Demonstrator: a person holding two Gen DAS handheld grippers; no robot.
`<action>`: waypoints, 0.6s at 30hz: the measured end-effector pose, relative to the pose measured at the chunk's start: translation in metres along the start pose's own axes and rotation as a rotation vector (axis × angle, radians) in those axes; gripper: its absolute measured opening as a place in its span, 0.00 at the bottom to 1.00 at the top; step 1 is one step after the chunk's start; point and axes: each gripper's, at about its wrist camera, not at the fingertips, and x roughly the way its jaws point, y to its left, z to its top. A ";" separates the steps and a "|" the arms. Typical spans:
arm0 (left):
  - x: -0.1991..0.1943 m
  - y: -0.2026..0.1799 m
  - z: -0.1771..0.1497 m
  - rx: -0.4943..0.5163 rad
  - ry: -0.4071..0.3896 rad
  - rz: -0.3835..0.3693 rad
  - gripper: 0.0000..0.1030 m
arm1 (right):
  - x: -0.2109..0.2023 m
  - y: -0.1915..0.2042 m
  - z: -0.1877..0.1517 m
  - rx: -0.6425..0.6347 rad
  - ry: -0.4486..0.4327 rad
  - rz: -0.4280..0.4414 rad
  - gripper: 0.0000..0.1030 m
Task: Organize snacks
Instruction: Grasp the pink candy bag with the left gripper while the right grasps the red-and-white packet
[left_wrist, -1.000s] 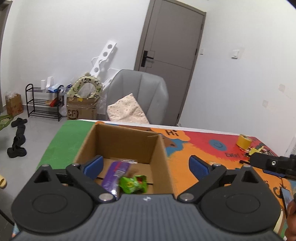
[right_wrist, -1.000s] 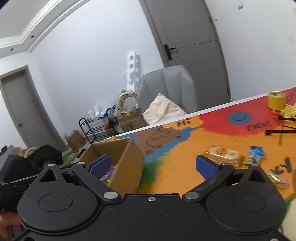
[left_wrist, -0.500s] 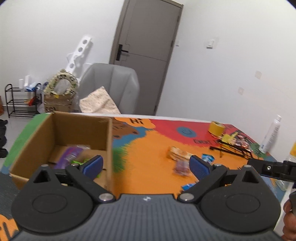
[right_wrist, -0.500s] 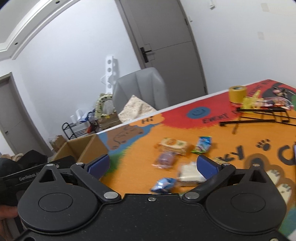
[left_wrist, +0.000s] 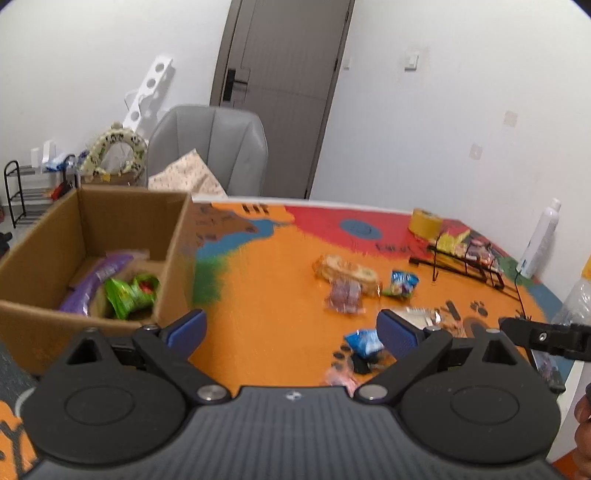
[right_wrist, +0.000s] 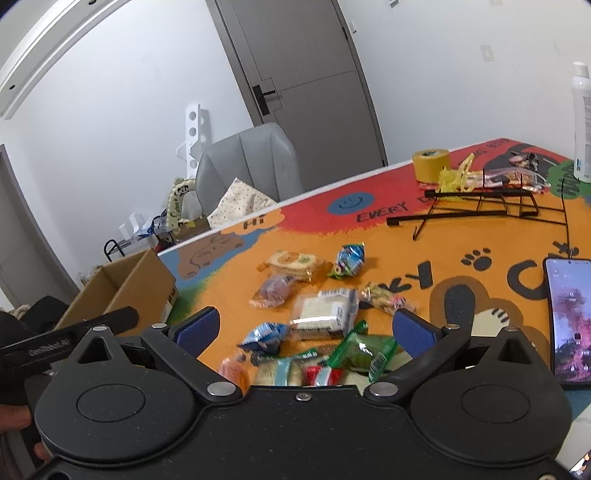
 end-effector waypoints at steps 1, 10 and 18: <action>0.003 -0.001 -0.003 0.002 0.006 -0.003 0.95 | 0.001 -0.001 -0.003 -0.003 0.008 -0.005 0.97; 0.027 -0.014 -0.024 0.036 0.051 -0.009 0.91 | 0.019 -0.002 -0.023 -0.011 0.053 -0.056 0.77; 0.046 -0.029 -0.039 0.066 0.099 -0.012 0.84 | 0.031 -0.004 -0.034 -0.009 0.094 -0.074 0.66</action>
